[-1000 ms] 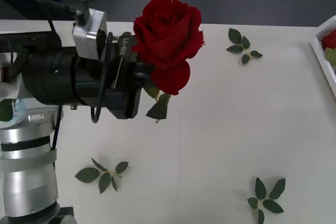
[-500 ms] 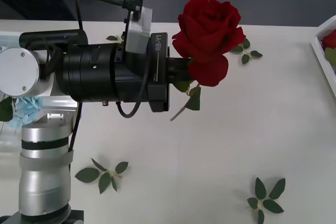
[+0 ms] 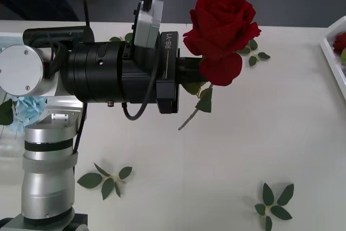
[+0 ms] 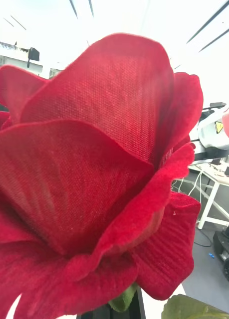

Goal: Put the red flowers into the right box and the blue flowers into the left box

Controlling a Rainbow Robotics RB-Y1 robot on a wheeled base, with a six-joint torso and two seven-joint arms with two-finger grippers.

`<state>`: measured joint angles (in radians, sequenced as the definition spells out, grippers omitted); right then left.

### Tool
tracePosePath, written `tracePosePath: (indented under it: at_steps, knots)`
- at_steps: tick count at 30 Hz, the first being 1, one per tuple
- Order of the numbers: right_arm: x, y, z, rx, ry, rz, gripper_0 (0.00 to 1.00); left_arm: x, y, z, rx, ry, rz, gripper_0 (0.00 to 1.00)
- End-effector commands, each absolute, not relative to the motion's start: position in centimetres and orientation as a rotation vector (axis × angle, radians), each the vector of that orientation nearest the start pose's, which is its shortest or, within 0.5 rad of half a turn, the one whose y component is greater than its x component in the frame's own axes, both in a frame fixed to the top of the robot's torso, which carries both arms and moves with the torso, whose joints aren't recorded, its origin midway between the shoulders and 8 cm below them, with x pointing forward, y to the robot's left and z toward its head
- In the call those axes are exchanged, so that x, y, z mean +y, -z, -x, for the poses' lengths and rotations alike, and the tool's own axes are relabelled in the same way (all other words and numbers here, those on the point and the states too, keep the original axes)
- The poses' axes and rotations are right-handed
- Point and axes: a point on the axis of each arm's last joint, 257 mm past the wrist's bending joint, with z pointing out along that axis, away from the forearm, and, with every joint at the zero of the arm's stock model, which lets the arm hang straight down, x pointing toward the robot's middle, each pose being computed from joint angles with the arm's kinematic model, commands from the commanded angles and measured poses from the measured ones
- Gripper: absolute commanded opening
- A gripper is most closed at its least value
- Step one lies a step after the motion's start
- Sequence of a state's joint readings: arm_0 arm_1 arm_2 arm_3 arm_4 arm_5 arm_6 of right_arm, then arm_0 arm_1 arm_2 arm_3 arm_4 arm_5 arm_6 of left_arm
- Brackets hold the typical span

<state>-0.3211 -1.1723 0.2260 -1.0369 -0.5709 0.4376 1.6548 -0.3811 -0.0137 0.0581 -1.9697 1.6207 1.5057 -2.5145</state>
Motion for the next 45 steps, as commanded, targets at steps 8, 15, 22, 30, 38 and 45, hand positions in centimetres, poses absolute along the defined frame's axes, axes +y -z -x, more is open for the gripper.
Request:
tracePosePath:
  at_steps: [8, 15, 22, 30, 38, 45]
  knots:
    - [-66.8, 12.2, -53.9, 2.054, 0.767, 0.160, 0.80, -6.0, -2.5, -31.3, 1.013, 1.220, -1.217, 0.00]
    - [-62.4, 9.4, -53.0, 2.187, 0.708, 0.123, 0.80, -6.0, -2.5, -31.3, 1.013, 1.220, -1.217, 0.00]
    - [-54.8, 8.8, -51.2, 2.305, 0.580, 0.214, 0.80, -6.0, -2.5, -31.3, 1.013, 1.220, -1.217, 0.00]
    - [-40.2, 9.9, -51.1, 2.135, 0.185, 0.493, 0.80, -6.0, -2.5, -31.3, 1.013, 1.220, -1.217, 0.00]
    - [-35.3, 11.8, -49.0, 1.872, 0.094, 0.689, 0.80, -6.0, -2.5, -31.3, 1.013, 1.220, -1.217, 0.00]
    - [-30.8, 13.4, -46.2, 1.709, 0.055, 0.804, 0.80, -6.0, -2.5, -31.3, 1.013, 1.220, -1.217, 0.00]
